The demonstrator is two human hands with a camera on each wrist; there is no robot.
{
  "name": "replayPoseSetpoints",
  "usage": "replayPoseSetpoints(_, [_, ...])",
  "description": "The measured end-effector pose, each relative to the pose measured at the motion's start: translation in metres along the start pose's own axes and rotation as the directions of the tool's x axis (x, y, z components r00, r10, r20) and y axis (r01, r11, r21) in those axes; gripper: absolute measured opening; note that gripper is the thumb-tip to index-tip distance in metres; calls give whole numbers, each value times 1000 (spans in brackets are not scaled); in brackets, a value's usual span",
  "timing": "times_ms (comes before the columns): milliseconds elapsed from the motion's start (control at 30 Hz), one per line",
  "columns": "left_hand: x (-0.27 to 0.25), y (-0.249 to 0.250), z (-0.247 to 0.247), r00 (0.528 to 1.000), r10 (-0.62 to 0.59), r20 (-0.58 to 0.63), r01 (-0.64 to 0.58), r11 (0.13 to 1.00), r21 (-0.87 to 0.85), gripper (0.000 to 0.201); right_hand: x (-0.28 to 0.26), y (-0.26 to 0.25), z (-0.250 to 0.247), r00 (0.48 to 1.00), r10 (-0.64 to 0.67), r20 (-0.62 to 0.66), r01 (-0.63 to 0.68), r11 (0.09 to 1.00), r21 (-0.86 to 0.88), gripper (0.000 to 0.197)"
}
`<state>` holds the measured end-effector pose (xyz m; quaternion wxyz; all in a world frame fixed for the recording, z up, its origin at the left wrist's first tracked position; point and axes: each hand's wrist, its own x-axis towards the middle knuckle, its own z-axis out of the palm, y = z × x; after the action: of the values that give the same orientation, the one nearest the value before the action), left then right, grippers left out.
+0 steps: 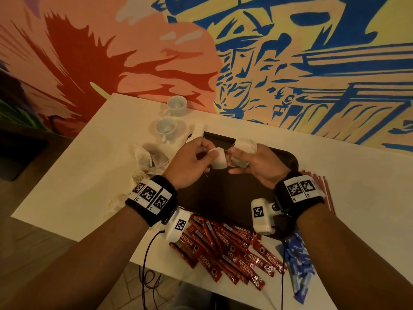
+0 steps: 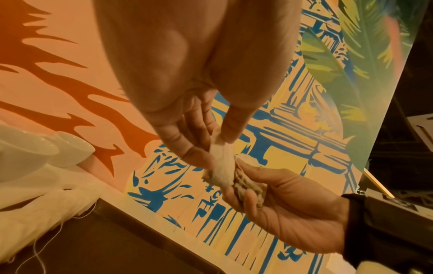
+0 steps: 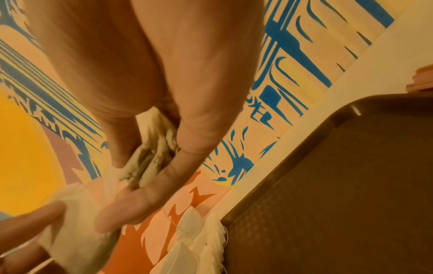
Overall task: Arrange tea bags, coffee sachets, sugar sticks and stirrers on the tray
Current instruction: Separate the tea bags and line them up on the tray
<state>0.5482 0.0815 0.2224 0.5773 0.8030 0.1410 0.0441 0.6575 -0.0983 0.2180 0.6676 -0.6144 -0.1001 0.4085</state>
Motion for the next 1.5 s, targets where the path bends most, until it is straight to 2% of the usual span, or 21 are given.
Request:
replayPoseSetpoints(133, [0, 6, -2, 998, -36, -46, 34, 998, -47, 8, -1, -13, -16, 999, -40, -34, 37, 995, -97, 26])
replayPoseSetpoints(300, [-2, 14, -3, 997, -31, -69, 25, 995, -93, 7, -3, -28, -33, 989, -129, -69, 117, 980, -163, 20])
replayPoseSetpoints(433, [-4, 20, 0, 998, -23, -59, 17, 996, -92, 8, -9, -32, -34, 982, -171, -86, 143, 955, -261, 33])
replayPoseSetpoints(533, [-6, 25, 3, 999, -19, -25, 17, 994, -107, 6, -17, -26, -24, 984, -162, -68, 136, 948, -289, 38])
replayPoseSetpoints(733, [-13, 34, 10, 1000, 5, 25, -1, 987, -163, 7, -28, -9, -2, 995, -91, -45, 75, 958, -276, 18])
replayPoseSetpoints(900, [-18, 38, 13, 999, 9, 40, -2, 988, -156, 20, -37, -3, 5, 998, -54, 12, 55, 949, -311, 40])
replayPoseSetpoints(1133, [-20, 47, 13, 995, -7, 101, 20, 991, -130, 19, -37, -10, -1, 992, -83, 99, 120, 874, -472, 25])
replayPoseSetpoints(1267, [-15, 46, 11, 996, -11, 85, 21, 992, -123, 12, -31, -7, 2, 989, -125, 74, 145, 862, -486, 40])
replayPoseSetpoints(1333, [-14, 45, 7, 997, -18, 72, 26, 993, -113, 14, -29, -6, 5, 992, -112, 62, 128, 874, -469, 39])
replayPoseSetpoints(1400, [-12, 45, 0, 998, -36, 45, 40, 995, -95, 18, -28, -4, 9, 996, -76, 41, 86, 892, -444, 28])
replayPoseSetpoints(1500, [-9, 39, -17, 998, -66, -16, 64, 995, -76, 17, -24, -1, 13, 997, 21, -68, -45, 928, -371, 13])
